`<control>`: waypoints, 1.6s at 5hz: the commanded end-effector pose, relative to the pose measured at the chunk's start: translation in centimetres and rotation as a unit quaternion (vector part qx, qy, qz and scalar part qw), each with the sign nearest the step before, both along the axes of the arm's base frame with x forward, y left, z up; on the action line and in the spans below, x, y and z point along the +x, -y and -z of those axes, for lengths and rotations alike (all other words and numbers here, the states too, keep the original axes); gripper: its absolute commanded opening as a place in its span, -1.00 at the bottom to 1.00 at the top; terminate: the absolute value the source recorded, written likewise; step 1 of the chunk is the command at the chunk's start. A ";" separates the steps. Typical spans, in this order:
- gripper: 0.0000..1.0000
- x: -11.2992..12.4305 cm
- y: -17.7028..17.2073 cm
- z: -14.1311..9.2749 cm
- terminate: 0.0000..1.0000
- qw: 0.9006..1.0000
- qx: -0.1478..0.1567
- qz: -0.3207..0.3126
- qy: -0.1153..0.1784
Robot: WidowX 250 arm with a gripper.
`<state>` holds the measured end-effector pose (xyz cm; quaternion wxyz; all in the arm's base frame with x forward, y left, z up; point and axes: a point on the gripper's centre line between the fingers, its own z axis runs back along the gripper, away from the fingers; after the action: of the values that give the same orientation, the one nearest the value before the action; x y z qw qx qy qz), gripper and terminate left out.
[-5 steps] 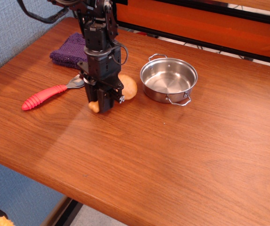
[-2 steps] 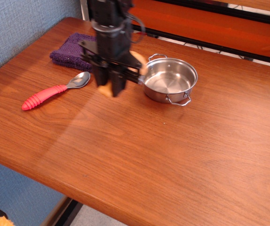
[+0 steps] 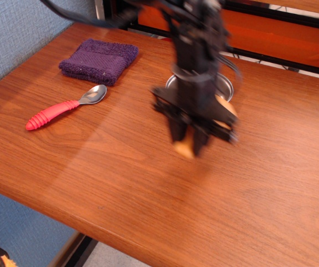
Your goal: Move the leg piece from behind and place in the front edge
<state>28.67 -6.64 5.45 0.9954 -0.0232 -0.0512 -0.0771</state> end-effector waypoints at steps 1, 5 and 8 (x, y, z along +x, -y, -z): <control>-1.00 -1.1 7.8 2.4 -1.00 0.998 -0.044 0.033 -0.021; 1.00 -1.5 8.5 3.6 -1.00 0.996 -0.047 0.066 -0.046; 1.00 0.7 7.0 -3.8 -1.00 0.999 -0.031 0.026 -0.019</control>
<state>29.16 -13.50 6.83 0.9947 -0.0457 -0.0023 -0.0925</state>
